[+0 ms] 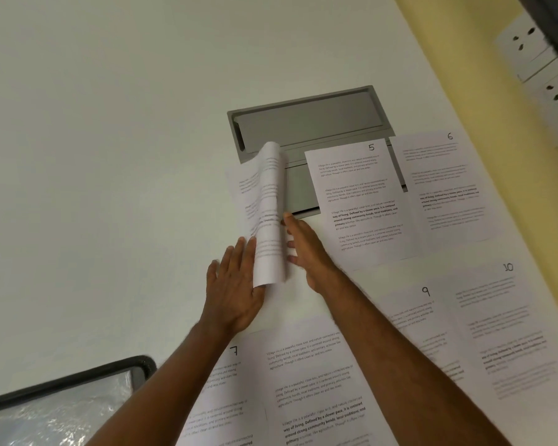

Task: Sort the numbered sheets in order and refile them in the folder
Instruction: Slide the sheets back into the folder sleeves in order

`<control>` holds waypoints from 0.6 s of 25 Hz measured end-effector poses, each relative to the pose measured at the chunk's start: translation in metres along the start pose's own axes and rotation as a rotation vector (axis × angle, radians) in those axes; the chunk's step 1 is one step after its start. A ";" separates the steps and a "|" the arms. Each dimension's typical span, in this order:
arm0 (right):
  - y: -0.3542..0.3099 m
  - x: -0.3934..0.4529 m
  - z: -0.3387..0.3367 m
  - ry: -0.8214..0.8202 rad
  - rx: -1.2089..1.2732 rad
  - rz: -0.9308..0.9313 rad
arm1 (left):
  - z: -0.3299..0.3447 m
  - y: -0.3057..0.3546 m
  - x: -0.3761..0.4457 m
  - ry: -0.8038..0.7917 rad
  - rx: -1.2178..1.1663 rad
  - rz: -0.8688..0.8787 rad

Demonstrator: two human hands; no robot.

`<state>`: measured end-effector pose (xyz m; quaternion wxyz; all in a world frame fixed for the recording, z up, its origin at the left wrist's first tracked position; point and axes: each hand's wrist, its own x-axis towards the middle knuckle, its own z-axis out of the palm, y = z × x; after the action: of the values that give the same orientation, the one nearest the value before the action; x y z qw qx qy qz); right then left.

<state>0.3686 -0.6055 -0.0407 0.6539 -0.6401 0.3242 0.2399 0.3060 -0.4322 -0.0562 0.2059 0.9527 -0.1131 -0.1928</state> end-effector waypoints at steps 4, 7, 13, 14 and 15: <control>-0.003 -0.010 0.002 0.011 0.200 0.041 | -0.002 0.003 -0.021 0.071 -0.144 0.060; -0.004 -0.016 -0.006 0.038 0.143 0.073 | -0.007 0.005 -0.037 0.055 -0.273 0.012; 0.010 -0.053 -0.002 -0.060 0.223 0.154 | -0.031 0.023 -0.070 0.406 -0.781 -0.070; 0.013 -0.062 0.002 -0.091 0.264 0.173 | -0.041 0.031 -0.078 0.425 -0.844 -0.130; 0.015 -0.073 0.007 -0.124 0.307 0.194 | -0.052 0.038 -0.087 0.433 -0.914 -0.179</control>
<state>0.3088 -0.5897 0.0020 0.7365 -0.4825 0.3763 0.2882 0.2442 -0.4219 0.0321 0.6030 0.7893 0.1100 -0.0376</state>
